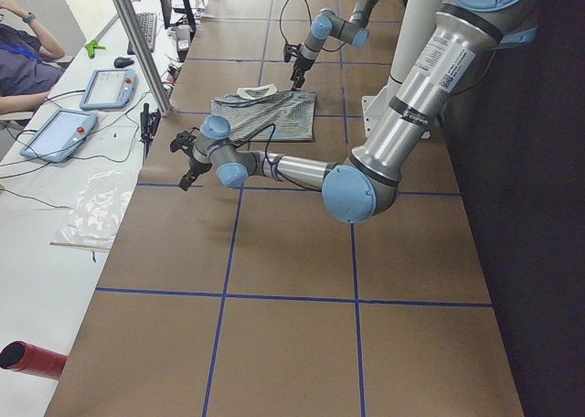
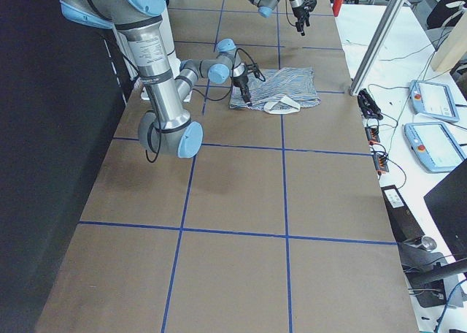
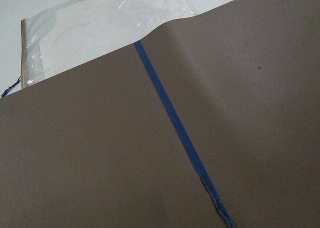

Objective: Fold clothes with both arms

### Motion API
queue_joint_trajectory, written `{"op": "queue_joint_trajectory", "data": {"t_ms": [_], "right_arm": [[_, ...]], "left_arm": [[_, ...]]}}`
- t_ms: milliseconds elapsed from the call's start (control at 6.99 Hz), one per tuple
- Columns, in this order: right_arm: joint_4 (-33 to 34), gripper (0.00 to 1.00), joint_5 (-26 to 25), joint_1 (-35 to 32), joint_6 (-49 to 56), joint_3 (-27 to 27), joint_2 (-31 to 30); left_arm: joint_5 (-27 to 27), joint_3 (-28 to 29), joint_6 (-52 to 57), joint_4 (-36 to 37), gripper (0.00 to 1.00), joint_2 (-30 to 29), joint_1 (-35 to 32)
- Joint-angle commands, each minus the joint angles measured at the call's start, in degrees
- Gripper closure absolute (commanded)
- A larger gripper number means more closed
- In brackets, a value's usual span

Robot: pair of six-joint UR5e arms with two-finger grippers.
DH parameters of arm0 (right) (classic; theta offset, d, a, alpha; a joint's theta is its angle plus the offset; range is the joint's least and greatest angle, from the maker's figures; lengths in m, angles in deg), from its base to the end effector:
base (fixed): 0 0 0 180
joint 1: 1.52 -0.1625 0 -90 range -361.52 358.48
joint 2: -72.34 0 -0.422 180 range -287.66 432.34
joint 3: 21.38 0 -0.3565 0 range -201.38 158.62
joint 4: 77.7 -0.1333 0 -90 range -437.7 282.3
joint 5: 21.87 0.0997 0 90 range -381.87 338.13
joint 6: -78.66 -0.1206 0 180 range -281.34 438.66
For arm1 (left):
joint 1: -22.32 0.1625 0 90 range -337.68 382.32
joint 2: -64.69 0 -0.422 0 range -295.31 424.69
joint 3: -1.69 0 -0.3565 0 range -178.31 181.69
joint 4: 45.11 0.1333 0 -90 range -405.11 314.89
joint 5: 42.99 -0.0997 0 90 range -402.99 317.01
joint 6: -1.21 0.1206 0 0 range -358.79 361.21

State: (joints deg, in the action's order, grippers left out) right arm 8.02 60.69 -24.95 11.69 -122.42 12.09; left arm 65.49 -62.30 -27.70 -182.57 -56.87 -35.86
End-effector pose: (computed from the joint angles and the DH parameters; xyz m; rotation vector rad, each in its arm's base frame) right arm -0.5229 -0.3889 0.3099 0.4229 -0.6733 0.0577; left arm 0.3026 -0.6679 0.4768 0.6404 0.7221 0.1960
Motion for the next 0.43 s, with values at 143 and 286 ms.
{"op": "queue_joint_trajectory", "data": {"t_ms": [143, 286], "right_arm": [[-0.91, 0.27, 1.28, -4.33, 0.44, 12.75, 12.23], [-0.91, 0.42, 2.42, -5.56, 1.13, 16.45, 14.53]], "left_arm": [[0.07, 0.0, -0.01, 0.0, 0.0, 0.0, 0.0], [0.07, 0.09, -0.01, 0.09, 0.0, 0.0, 0.0]]}}
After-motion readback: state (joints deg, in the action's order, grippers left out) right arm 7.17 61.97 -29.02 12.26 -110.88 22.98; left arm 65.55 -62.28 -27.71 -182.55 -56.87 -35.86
